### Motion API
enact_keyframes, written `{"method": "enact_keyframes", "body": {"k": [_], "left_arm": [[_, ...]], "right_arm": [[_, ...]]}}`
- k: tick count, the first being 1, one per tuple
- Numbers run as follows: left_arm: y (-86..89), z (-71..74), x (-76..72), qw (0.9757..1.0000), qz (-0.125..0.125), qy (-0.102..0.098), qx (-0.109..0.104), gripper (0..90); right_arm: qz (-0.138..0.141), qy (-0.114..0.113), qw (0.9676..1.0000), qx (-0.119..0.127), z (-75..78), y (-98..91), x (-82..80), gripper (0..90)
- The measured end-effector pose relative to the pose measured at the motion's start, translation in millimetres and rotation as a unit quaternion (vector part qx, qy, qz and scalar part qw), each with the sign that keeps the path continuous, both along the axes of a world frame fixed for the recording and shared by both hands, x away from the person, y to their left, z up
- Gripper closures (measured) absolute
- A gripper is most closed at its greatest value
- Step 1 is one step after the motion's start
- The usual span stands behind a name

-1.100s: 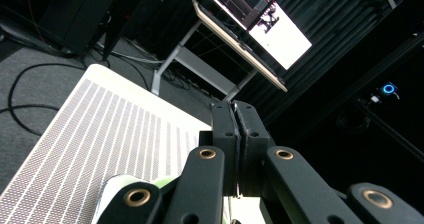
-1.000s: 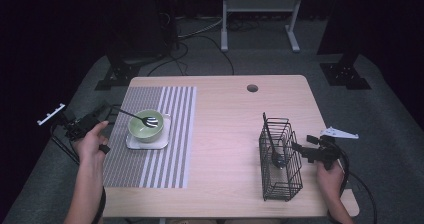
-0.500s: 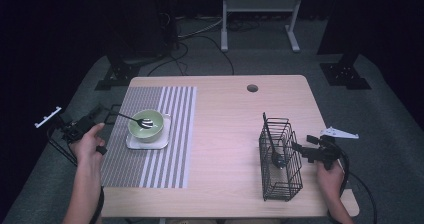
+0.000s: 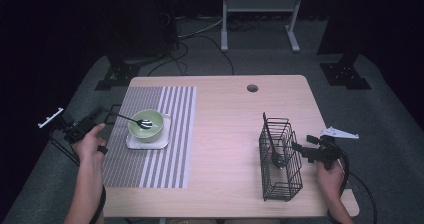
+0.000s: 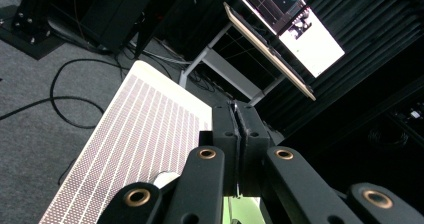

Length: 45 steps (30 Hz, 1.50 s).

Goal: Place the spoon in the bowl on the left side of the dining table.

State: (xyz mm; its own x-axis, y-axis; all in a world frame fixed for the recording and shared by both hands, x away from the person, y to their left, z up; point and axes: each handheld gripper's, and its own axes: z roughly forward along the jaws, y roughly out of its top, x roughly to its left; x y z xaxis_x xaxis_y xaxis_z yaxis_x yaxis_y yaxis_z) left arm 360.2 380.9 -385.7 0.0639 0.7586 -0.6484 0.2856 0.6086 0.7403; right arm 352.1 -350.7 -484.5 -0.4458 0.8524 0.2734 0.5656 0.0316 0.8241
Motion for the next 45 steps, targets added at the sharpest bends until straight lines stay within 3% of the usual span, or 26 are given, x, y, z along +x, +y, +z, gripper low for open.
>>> {"method": "enact_keyframes", "body": {"k": [33, 45], "left_arm": [[-6.6, -36.2, 11.1, 0.9992, 0.012, 0.036, -0.007, 89.2], [-7.5, -42.8, 11.3, 0.999, 0.009, 0.039, -0.017, 87.3]], "right_arm": [[0.002, -0.001, 1.0, 0.004, -0.1, -0.6, -0.1, 13.4], [0.003, 0.0, 1.0, 0.003, -0.1, -0.3, 0.1, 13.4]]}}
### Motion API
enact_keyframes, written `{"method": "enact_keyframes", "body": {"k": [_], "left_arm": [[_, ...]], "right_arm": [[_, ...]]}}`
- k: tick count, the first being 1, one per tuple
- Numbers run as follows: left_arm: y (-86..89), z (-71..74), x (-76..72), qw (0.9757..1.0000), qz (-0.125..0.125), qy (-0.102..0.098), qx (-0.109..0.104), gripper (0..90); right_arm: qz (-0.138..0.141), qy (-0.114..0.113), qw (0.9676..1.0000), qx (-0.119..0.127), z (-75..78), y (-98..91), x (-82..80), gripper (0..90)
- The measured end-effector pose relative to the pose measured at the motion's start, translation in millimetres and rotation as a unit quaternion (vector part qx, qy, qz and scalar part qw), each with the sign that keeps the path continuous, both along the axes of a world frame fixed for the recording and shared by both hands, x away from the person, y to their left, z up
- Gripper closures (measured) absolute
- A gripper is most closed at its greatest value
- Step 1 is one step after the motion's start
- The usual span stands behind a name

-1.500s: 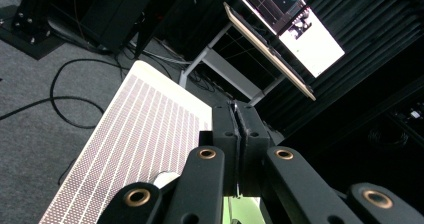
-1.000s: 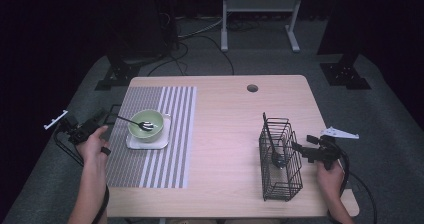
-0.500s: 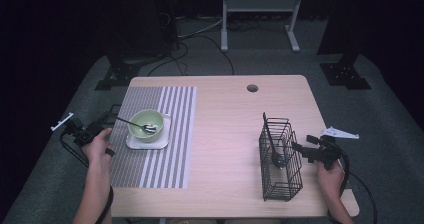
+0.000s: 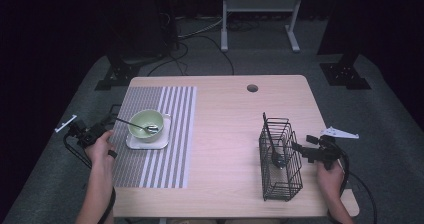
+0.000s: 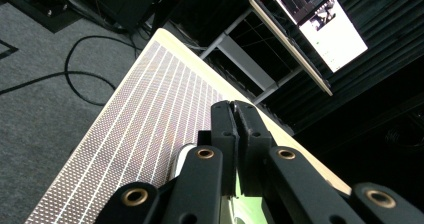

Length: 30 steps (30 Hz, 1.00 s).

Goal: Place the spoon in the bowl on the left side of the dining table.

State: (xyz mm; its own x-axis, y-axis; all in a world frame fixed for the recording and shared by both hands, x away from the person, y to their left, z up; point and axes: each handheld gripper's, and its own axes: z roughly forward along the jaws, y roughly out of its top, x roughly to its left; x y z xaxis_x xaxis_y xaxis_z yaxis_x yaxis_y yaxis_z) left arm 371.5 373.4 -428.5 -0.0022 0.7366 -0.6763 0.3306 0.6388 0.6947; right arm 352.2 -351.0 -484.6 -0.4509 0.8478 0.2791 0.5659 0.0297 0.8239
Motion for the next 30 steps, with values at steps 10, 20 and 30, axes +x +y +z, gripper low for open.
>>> {"method": "enact_keyframes", "body": {"k": [10, 20, 30], "left_arm": [[-0.8, -7.0, -1.8, 1.0, -0.008, -0.001, -0.004, 76.8], [-4.2, -7.3, -15.5, 0.9996, -0.021, 0.0, 0.02, 65.0], [-9.1, -8.5, -25.1, 0.9988, -0.038, 0.002, 0.032, 57.8]], "right_arm": [[0.002, -0.001, 1.0, 0.003, 0.0, -0.3, -0.2, 13.4], [0.004, -0.003, 1.0, 0.002, 0.0, -0.1, -0.3, 13.4], [0.002, -0.002, 1.0, -0.003, 0.0, 0.4, -0.3, 13.4]]}}
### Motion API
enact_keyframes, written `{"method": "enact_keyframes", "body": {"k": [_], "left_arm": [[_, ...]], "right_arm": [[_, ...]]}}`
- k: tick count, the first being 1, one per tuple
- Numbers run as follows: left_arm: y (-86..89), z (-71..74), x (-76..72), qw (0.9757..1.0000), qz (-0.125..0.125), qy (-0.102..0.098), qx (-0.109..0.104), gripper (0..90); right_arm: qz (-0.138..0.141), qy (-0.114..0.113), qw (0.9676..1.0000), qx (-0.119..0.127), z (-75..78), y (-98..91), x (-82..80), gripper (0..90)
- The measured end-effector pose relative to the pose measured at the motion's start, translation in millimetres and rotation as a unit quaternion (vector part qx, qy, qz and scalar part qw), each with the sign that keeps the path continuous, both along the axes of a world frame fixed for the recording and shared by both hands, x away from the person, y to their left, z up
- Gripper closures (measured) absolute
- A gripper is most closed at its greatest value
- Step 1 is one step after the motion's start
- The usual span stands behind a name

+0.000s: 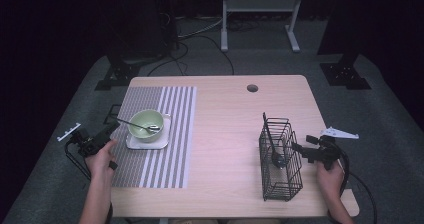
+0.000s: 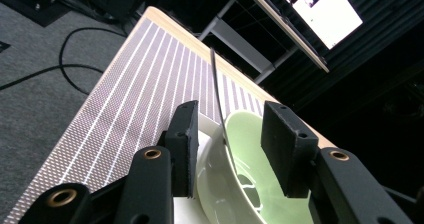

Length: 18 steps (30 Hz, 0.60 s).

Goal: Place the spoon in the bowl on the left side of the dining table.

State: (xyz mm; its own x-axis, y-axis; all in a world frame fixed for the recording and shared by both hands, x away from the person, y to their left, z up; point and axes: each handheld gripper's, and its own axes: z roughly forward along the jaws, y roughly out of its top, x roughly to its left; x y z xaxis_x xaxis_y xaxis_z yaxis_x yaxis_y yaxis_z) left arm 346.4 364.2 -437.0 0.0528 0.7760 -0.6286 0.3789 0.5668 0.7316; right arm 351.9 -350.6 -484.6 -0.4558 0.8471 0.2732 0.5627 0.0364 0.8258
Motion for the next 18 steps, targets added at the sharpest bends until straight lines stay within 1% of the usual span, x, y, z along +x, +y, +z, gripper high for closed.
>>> {"method": "enact_keyframes", "body": {"k": [3, 5, 14, 18], "left_arm": [[-0.3, -0.7, -2.2, 1.0, -0.006, 0.0, 0.004, 56.7], [-0.2, -1.5, -4.6, 0.9999, -0.008, 0.002, 0.015, 56.8], [1.4, -4.2, -11.8, 0.9997, -0.015, 0.001, 0.02, 56.0], [-3.0, -4.2, -14.0, 0.9994, -0.027, -0.001, 0.023, 54.9]], "right_arm": [[0.0, 0.001, 1.0, -0.001, 0.0, 0.3, -0.1, 13.4], [0.0, 0.001, 1.0, -0.002, 0.0, 0.5, 0.1, 13.4], [0.0, 0.001, 1.0, -0.002, 0.0, 0.5, 0.1, 13.4], [0.0, 0.001, 1.0, -0.002, 0.0, 0.6, 0.0, 13.4]]}}
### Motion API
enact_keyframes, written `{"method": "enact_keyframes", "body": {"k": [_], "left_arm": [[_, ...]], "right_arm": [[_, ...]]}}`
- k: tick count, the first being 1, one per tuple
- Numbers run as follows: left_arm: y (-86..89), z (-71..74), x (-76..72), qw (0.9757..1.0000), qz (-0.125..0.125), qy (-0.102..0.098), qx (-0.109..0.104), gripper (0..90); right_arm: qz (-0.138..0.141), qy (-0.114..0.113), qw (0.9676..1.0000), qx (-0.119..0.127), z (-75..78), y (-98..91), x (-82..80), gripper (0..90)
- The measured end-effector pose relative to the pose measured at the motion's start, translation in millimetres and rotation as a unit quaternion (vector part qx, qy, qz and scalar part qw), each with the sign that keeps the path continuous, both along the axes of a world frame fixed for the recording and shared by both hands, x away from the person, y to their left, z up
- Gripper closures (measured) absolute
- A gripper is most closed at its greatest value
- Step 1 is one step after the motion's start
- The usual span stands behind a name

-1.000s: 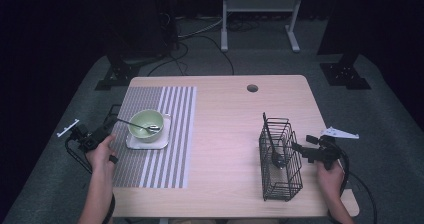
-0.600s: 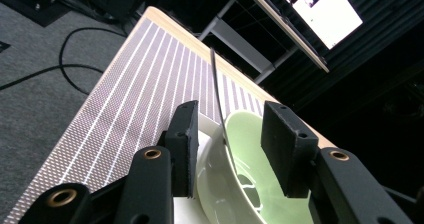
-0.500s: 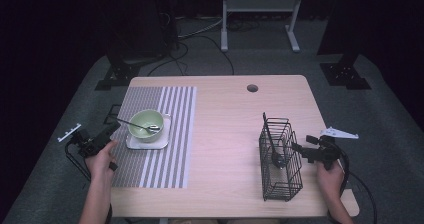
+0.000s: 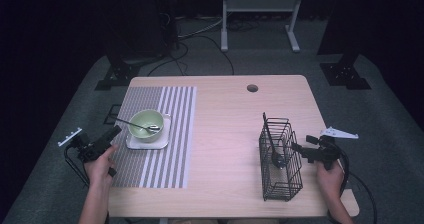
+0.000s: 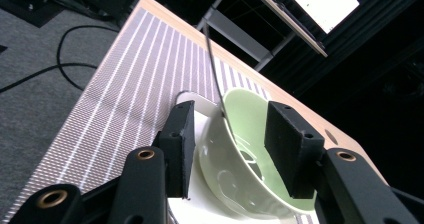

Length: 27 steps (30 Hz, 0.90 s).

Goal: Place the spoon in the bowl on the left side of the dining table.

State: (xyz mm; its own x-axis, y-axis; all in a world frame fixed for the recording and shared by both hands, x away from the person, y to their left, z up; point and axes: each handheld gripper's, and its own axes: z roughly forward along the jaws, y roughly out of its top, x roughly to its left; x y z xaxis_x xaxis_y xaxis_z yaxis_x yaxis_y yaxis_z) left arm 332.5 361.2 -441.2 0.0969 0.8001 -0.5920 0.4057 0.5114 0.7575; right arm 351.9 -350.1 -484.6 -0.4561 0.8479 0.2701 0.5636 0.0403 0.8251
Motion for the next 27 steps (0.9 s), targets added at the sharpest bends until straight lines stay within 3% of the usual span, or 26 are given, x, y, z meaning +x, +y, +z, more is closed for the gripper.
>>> {"method": "enact_keyframes", "body": {"k": [8, 16, 27], "left_arm": [[-10.9, 3.9, -2.4, 0.9998, -0.021, -0.006, 0.002, 53.1], [-21.0, 1.9, -7.4, 0.9989, -0.04, -0.004, 0.021, 50.6], [-36.9, 4.7, -10.0, 0.9971, -0.071, -0.009, 0.024, 47.2]], "right_arm": [[0.0, 0.0, 1.0, 0.0, 0.0, 0.0, -0.1, 13.4], [0.0, 0.0, 1.0, 0.0, 0.1, 0.0, -0.1, 13.4], [0.001, 0.0, 1.0, -0.001, 0.2, 0.2, -0.2, 13.4]]}}
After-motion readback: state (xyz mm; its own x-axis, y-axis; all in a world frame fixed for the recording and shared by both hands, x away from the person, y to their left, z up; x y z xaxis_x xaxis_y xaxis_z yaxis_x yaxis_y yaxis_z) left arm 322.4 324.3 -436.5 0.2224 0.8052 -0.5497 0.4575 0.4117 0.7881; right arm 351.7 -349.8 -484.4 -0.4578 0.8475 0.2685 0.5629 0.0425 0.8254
